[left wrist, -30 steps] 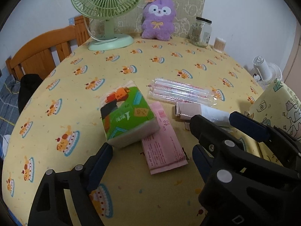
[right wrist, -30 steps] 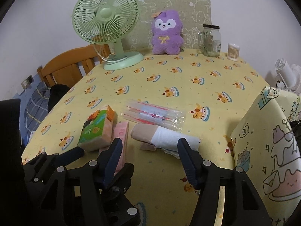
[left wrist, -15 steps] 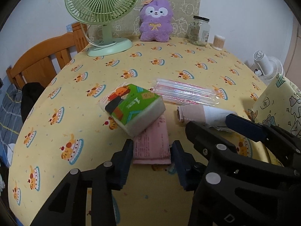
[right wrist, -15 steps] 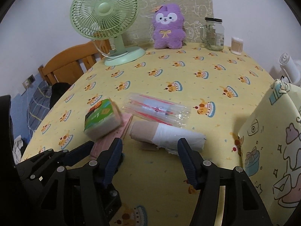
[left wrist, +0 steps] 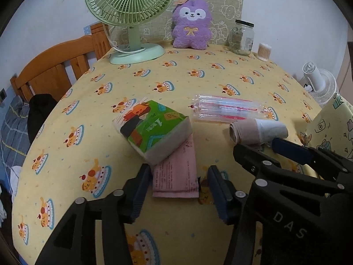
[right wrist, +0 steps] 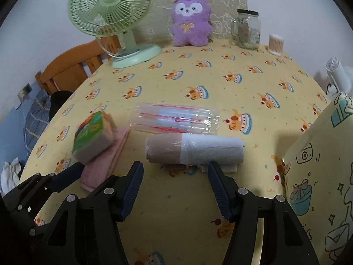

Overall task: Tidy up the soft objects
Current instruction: 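Grasp the pink paper packet with the left tool while the right tool grasps the white roll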

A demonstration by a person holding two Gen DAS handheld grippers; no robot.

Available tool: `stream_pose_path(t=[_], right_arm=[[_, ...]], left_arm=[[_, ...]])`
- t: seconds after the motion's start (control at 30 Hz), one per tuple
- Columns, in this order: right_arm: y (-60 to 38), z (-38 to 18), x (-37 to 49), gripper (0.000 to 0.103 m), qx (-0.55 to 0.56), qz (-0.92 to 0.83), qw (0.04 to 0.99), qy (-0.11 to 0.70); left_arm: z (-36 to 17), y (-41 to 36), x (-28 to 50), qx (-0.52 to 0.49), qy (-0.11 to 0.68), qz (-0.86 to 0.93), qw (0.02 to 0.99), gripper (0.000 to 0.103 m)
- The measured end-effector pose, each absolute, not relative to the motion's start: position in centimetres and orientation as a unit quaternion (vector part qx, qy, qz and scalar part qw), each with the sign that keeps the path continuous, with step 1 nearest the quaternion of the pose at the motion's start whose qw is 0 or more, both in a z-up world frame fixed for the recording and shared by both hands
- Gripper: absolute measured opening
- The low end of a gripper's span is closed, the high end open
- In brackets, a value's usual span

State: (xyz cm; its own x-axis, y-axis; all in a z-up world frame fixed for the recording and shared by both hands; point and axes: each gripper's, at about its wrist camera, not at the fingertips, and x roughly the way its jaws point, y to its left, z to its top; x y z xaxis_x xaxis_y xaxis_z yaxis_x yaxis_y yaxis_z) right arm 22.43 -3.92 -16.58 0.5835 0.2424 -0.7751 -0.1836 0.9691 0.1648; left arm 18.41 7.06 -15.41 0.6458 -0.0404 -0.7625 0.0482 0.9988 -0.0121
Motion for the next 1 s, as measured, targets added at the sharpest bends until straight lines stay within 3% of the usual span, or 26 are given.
stream_pose_path(t=[0.13, 0.2, 0.27, 0.37, 0.8, 0.83, 0.93, 1.0], right_arm=[[-3.7, -16.1, 22.0, 0.065, 0.017, 0.107, 0.896, 0.43], [-3.4, -15.2, 21.4, 0.065, 0.0, 0.104, 0.907, 0.407], [-3.0, -14.7, 21.4, 0.068, -0.014, 0.099, 0.912, 0.399], [-3.0, -14.8, 22.2, 0.073, -0.013, 0.091, 0.907, 0.411], [-3.1, -16.6, 24.8, 0.075, -0.005, 0.064, 0.896, 0.439], [-3.2, -16.7, 24.8, 0.072, -0.004, 0.065, 0.896, 0.44], [-3.2, -16.7, 24.6, 0.05, -0.001, 0.068, 0.895, 0.442], [-3.2, -16.7, 24.3, 0.027, 0.005, 0.083, 0.892, 0.444]], left_arm=[[-15.4, 6.7, 18.6, 0.006, 0.42, -0.03, 0.907, 0.064], [-15.4, 6.8, 18.7, 0.003, 0.419, -0.029, 0.908, 0.058], [-15.3, 6.7, 18.8, 0.002, 0.42, -0.03, 0.907, 0.046], [-15.1, 6.6, 19.3, 0.005, 0.43, -0.037, 0.902, 0.043], [-15.1, 6.2, 20.0, 0.013, 0.433, -0.047, 0.9, 0.043], [-15.1, 6.2, 20.0, 0.013, 0.433, -0.046, 0.9, 0.043], [-15.2, 6.0, 19.8, 0.016, 0.431, -0.043, 0.901, 0.042], [-15.2, 5.9, 19.5, 0.019, 0.428, -0.04, 0.903, 0.042]])
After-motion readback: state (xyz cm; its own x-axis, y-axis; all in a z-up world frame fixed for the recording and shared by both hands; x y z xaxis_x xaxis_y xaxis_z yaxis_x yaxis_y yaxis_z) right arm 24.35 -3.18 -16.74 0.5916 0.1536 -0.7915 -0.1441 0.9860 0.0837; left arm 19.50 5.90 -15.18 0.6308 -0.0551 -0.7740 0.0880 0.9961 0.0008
